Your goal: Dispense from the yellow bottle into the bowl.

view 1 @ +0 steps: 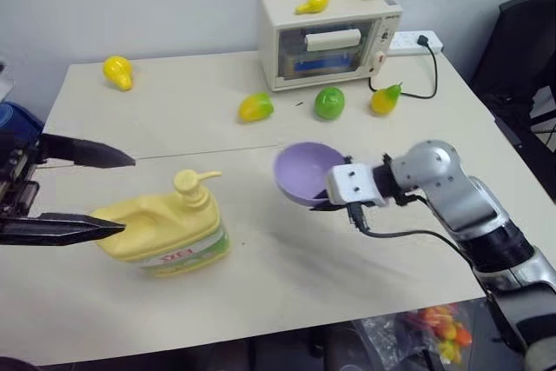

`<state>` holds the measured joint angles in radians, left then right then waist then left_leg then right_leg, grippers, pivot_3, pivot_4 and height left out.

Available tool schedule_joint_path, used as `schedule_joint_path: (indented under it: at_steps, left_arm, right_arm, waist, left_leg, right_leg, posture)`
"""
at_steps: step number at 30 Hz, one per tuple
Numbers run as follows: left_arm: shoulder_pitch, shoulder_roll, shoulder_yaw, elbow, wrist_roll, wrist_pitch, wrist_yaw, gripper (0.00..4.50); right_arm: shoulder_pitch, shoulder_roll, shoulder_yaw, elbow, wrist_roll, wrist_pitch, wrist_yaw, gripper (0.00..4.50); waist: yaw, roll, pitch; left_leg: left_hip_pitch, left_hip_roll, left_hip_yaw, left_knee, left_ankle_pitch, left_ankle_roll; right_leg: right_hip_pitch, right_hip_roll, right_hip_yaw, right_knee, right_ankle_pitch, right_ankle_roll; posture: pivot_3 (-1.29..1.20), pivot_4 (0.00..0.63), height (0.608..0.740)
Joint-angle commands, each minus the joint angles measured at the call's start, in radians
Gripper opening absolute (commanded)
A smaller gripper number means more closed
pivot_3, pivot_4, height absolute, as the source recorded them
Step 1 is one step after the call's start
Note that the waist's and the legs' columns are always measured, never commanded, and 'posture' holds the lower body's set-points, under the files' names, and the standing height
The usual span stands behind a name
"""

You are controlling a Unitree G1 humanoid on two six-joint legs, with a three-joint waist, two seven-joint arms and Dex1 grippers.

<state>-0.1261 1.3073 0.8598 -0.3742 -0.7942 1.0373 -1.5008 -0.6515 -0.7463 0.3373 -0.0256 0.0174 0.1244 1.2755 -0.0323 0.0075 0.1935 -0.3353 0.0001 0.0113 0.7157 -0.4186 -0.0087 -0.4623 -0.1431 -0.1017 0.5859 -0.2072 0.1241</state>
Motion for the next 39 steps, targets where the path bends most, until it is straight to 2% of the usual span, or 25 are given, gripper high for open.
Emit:
schedule_joint_path:
  at_steps: [1,7,12,15,19,21,23,25,28,31,33,35,39]
  left_arm:
    - [0.11,-0.037,0.184,-0.056,0.08,-0.019,-0.053,4.48]
    - [0.224,-0.079,0.282,-0.089,0.07,-0.018,-0.021,4.48]
    - [0.216,-0.073,0.272,-0.07,0.041,-0.026,0.011,4.5]
    - [0.197,-0.063,0.253,-0.054,0.027,-0.032,0.026,4.5]
    - [0.192,-0.051,0.219,-0.013,0.045,-0.072,0.025,4.5]
    - [0.205,-0.047,0.221,0.016,0.064,-0.088,0.013,4.5]
    - [0.22,-0.043,0.228,0.048,0.083,-0.101,-0.002,4.5]
    - [0.269,-0.045,0.254,0.11,0.13,-0.123,-0.037,4.5]
    - [0.349,-0.055,0.309,0.19,0.196,-0.167,-0.079,4.5]
    - [0.374,-0.049,0.353,0.223,0.191,-0.175,-0.085,4.5]
    - [0.384,-0.047,0.378,0.239,0.185,-0.171,-0.086,4.5]
    - [0.391,-0.048,0.386,0.246,0.179,-0.175,-0.083,4.5]
    - [0.388,-0.049,0.365,0.264,0.173,-0.192,-0.059,4.5]
  right_arm:
    - [0.038,-0.016,-0.059,0.07,-0.03,-0.11,-0.077,0.0]
    - [0.058,0.044,-0.062,0.265,-0.076,-0.231,-0.195,0.0]
    - [0.053,0.067,-0.057,0.368,-0.102,-0.292,-0.231,1.41]
    - [0.062,0.068,-0.066,0.369,-0.099,-0.292,-0.237,2.46]
    - [0.093,0.013,-0.12,0.282,-0.06,-0.255,-0.217,3.78]
    - [0.124,-0.038,-0.183,0.192,0.027,-0.177,-0.16,4.45]
    - [0.16,-0.091,-0.245,0.09,0.136,-0.073,-0.094,4.45]
    - [0.211,-0.191,-0.353,-0.01,0.299,0.116,-0.001,4.45]
    - [0.273,-0.334,-0.523,-0.009,0.449,0.279,0.11,4.45]
    - [0.307,-0.43,-0.627,0.028,0.532,0.389,0.182,4.45]
    - [0.353,-0.506,-0.694,0.088,0.569,0.446,0.279,4.45]
    - [0.375,-0.537,-0.728,0.126,0.582,0.453,0.317,4.45]
    - [0.341,-0.535,-0.737,0.153,0.592,0.446,0.282,4.45]
  waist:
    - [0.0,0.0,0.0]
    - [-0.002,0.0,0.0]
    - [0.002,0.0,0.0]
    - [0.001,0.0,0.0]
    - [0.001,0.001,0.001]
    - [0.002,0.001,0.001]
    - [0.006,0.002,0.001]
    - [0.007,0.002,0.001]
    - [0.008,0.002,0.001]
    - [0.007,0.0,0.001]
    - [0.006,0.0,0.001]
    - [0.006,0.0,0.001]
    - [0.002,0.0,0.001]
  left_leg:
    - [0.0,0.0,0.0,0.0,0.0,0.0]
    - [0.001,0.001,0.001,0.001,0.0,0.0]
    - [0.001,0.001,0.0,0.001,0.0,0.0]
    - [0.001,0.001,0.0,0.001,0.0,0.0]
    - [0.001,0.001,0.0,0.001,0.0,0.0]
    - [0.0,0.001,0.001,0.001,0.0,0.0]
    - [0.0,0.001,0.0,0.001,0.0,0.0]
    - [0.0,0.002,0.0,0.0,0.0,0.0]
    - [0.0,0.002,0.0,0.0,-0.001,0.001]
    - [0.0,0.002,0.001,0.0,-0.002,0.003]
    - [0.001,0.002,0.002,0.001,-0.002,0.004]
    - [0.001,0.002,0.002,0.0,-0.002,0.004]
    - [0.002,0.003,0.005,0.0,-0.002,0.004]
  right_leg:
    - [0.0,0.0,0.0,0.0,0.0,0.0]
    - [0.0,0.0,0.0,0.0,0.002,-0.003]
    - [0.0,0.0,0.0,0.001,0.002,-0.004]
    - [0.0,0.0,0.0,0.0,0.002,-0.004]
    - [0.0,0.0,0.0,0.0,0.002,-0.004]
    - [0.0,0.0,0.0,0.0,0.002,-0.004]
    - [0.0,0.0,0.0,-0.001,0.002,-0.004]
    - [0.001,0.0,0.0,-0.001,0.002,-0.004]
    - [0.001,0.001,-0.001,-0.002,0.002,-0.004]
    - [0.002,0.001,-0.001,-0.003,0.002,-0.004]
    - [0.002,0.001,0.0,-0.003,0.002,-0.004]
    - [0.002,0.001,0.001,-0.003,0.002,-0.004]
    - [0.002,0.001,0.002,-0.001,0.002,-0.004]
  posture:
    - [0.0,0.15,0.74]
    - [0.0,0.15,0.74]
    - [0.0,0.15,0.74]
    - [0.0,0.15,0.74]
    - [0.0,0.15,0.74]
    - [0.0,0.15,0.74]
    - [0.0,0.15,0.74]
    - [0.0,0.15,0.74]
    - [0.0,0.15,0.74]
    - [0.0,0.15,0.74]
    - [0.0,0.15,0.74]
    - [0.0,0.15,0.74]
    - [0.0,0.15,0.74]
